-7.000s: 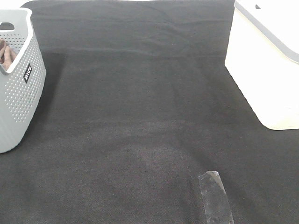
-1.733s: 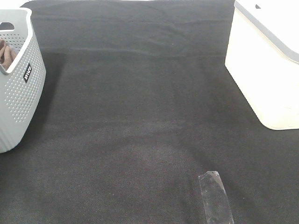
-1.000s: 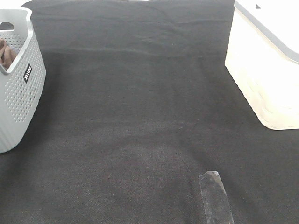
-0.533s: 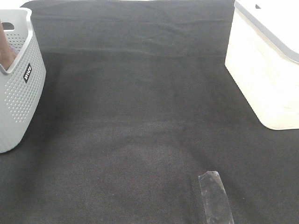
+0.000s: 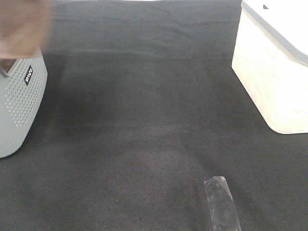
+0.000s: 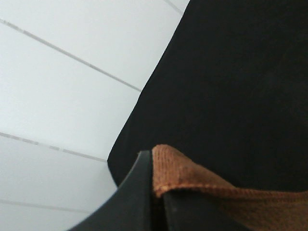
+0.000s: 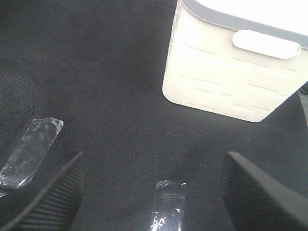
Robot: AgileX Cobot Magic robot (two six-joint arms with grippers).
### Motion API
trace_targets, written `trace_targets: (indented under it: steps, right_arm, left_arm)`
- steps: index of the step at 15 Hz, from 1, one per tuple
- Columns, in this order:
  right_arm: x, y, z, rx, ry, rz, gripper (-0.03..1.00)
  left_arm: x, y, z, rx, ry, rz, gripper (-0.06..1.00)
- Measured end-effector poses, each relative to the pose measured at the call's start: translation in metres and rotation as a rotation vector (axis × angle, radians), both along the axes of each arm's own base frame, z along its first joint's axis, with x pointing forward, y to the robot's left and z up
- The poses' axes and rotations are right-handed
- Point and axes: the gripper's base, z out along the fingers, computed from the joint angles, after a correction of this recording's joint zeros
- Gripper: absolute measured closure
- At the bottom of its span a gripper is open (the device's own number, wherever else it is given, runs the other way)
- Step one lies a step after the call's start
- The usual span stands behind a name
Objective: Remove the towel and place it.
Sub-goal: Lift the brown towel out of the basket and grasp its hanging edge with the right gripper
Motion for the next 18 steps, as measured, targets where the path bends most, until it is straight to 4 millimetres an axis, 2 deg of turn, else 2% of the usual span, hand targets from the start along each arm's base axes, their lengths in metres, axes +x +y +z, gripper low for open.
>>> trace_targets:
  steps: [4,6,8,10,13,14,15,18]
  right_arm:
    - [0.022,0.015,0.017,0.07,-0.028,0.118,0.21]
    - [0.047,0.036,0.032,0.168,-0.095,0.29,0.21]
    - [0.078,0.055,0.04,0.187,-0.136,0.491,0.21]
    - [0.11,0.073,0.038,0.236,-0.136,0.666,0.21]
    - [0.155,0.095,0.025,0.401,-0.158,0.865,0.21]
    - [0.169,0.1,0.02,0.453,-0.167,0.904,0.21]
    - [0.2,0.108,0.009,0.547,-0.151,0.961,0.21]
    - [0.243,0.118,0.01,0.635,-0.116,1.036,0.21]
  left_arm:
    - [-0.022,-0.051,-0.005,-0.001,0.019,-0.193,0.94]
    - [-0.029,-0.065,-0.005,-0.005,0.006,-0.248,0.94]
    - [-0.034,-0.08,-0.005,-0.018,-0.019,-0.304,0.94]
    - [-0.038,-0.089,-0.002,-0.043,-0.05,-0.344,0.94]
    - [-0.038,-0.094,-0.004,-0.074,-0.038,-0.365,0.94]
    - [-0.037,-0.096,-0.005,-0.081,-0.032,-0.37,0.94]
    - [-0.035,-0.099,-0.008,-0.081,-0.021,-0.372,0.94]
    - [-0.033,-0.102,-0.011,-0.087,-0.006,-0.378,0.94]
